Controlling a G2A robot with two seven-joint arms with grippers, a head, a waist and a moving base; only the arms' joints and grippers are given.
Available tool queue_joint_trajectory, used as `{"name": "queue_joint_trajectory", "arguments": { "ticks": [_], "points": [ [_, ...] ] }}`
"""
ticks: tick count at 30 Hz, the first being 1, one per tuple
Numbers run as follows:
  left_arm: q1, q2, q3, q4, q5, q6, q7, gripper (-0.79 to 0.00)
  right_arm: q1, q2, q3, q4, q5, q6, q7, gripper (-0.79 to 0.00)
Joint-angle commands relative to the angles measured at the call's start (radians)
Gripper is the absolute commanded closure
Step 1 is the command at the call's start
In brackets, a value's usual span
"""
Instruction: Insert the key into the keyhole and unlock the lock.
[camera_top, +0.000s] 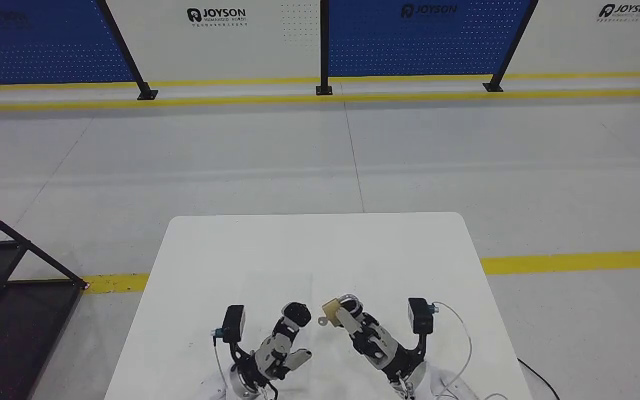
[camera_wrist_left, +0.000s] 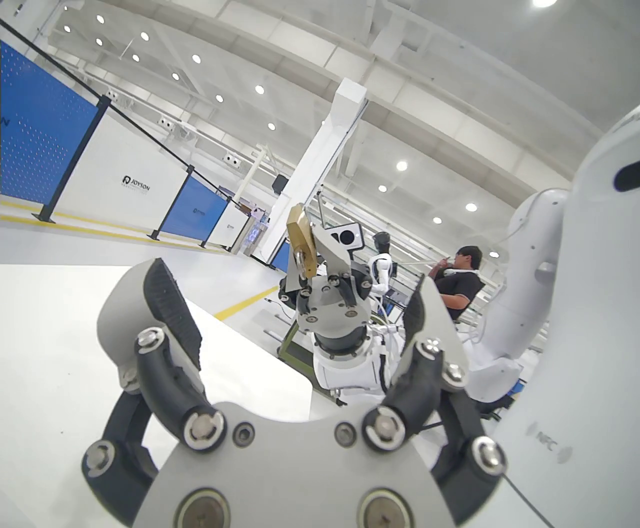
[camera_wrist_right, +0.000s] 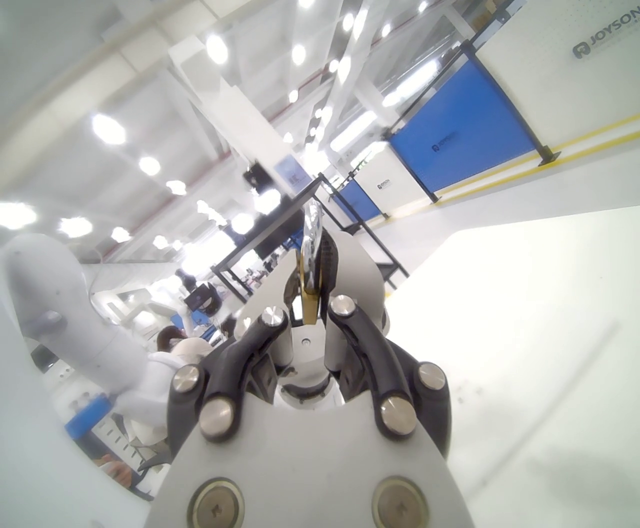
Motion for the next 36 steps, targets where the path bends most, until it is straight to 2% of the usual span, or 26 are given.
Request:
{"name": "queue_joint_trajectory", "arguments": {
  "ticks": [1,6,15,17,20,23,27,29,36],
  "points": [
    [-0.013,0.016,0.017,-0.01,-0.074,0.0,-0.055,-0.391,0.001,0.0,-0.002,0.0,-0.004,0.003,0.003,0.0],
    [-0.037,0.041,0.048,-0.024,-0.185,0.0,-0.125,-0.305,0.004,0.001,-0.006,0.001,-0.01,0.012,0.004,0.0],
    [-0.065,0.068,0.086,-0.021,-0.265,0.0,-0.199,-0.243,0.006,0.002,-0.01,0.001,-0.012,0.025,0.003,0.0],
    [-0.067,0.072,0.094,-0.023,-0.275,0.0,-0.207,-0.148,0.007,0.002,-0.01,0.002,-0.01,0.027,0.004,0.0],
    [-0.072,0.08,0.1,-0.024,-0.281,0.0,-0.213,-0.132,0.008,0.002,-0.011,0.002,-0.008,0.032,0.004,0.0],
    [-0.075,0.086,0.106,-0.025,-0.284,0.0,-0.212,-0.065,0.009,0.003,-0.012,0.001,-0.009,0.036,0.007,0.0],
    [-0.08,0.092,0.115,-0.023,-0.285,0.0,-0.208,-0.062,0.011,0.004,-0.014,0.001,-0.01,0.042,0.009,0.0],
    [-0.082,0.094,0.118,-0.022,-0.284,0.0,-0.205,0.0,0.011,0.004,-0.016,0.002,-0.01,0.044,0.01,0.0],
    [-0.087,0.098,0.121,-0.01,-0.258,0.0,-0.188,0.0,0.013,0.005,-0.021,0.001,-0.018,0.049,0.012,0.0]
  ]
}}
